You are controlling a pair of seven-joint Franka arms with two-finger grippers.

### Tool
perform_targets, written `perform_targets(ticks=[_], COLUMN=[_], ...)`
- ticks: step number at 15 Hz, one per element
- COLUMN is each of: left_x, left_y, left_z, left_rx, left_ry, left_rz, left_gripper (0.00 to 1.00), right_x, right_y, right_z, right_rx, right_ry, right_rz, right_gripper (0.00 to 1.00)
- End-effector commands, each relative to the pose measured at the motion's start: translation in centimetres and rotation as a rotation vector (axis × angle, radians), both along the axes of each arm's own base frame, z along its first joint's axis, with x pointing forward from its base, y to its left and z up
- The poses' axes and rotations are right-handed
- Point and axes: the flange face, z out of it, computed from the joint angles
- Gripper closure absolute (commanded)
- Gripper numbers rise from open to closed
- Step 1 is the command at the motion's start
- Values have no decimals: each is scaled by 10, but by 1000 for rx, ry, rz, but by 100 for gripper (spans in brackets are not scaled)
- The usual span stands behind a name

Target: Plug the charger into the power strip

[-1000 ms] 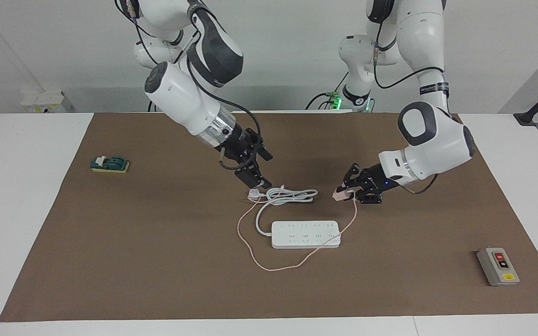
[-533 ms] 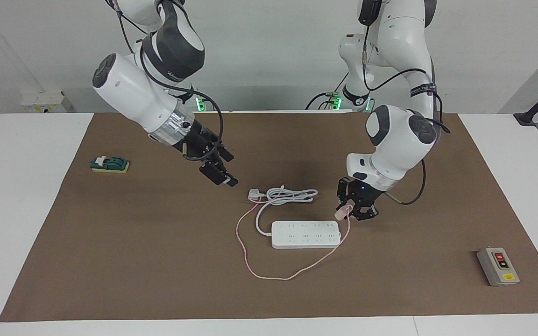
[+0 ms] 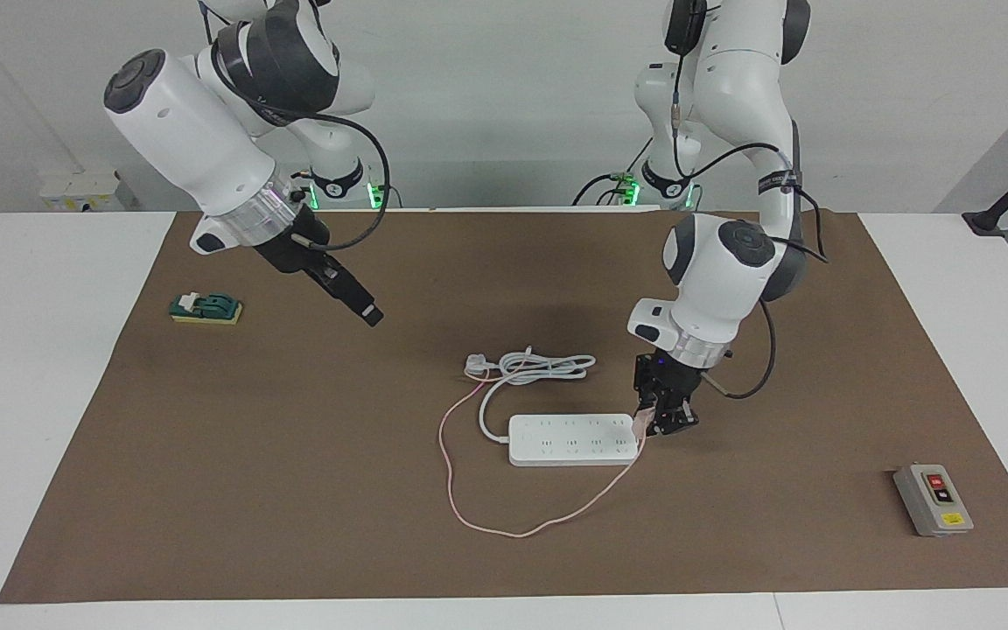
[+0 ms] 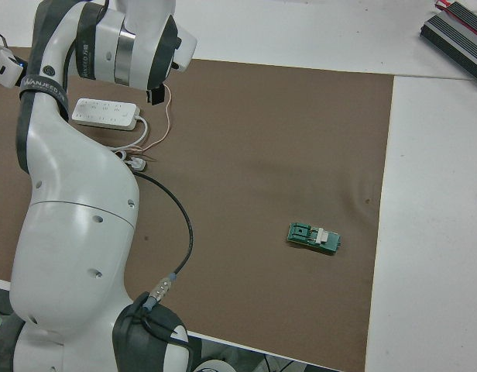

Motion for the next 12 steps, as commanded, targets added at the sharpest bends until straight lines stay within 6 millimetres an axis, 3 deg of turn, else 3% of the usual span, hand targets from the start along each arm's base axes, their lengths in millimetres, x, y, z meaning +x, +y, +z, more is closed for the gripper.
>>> perform_targets(ticks=[1, 7, 12], left_x=[-12, -19, -20], left_y=[3, -2, -11], left_z=[-14, -19, -18], left_rx=[34, 30, 21], left_ry=[23, 42, 31], left_rz=[-30, -31, -33], left_gripper=[100, 100, 100], right_x=[-10, -23, -30], right_y=[-13, -42, -77], right_z=[13, 35, 42], right_rx=[-101, -296, -325], right_ry=[-63, -162, -154], right_rz=[189, 562, 659], right_gripper=[0, 0, 0])
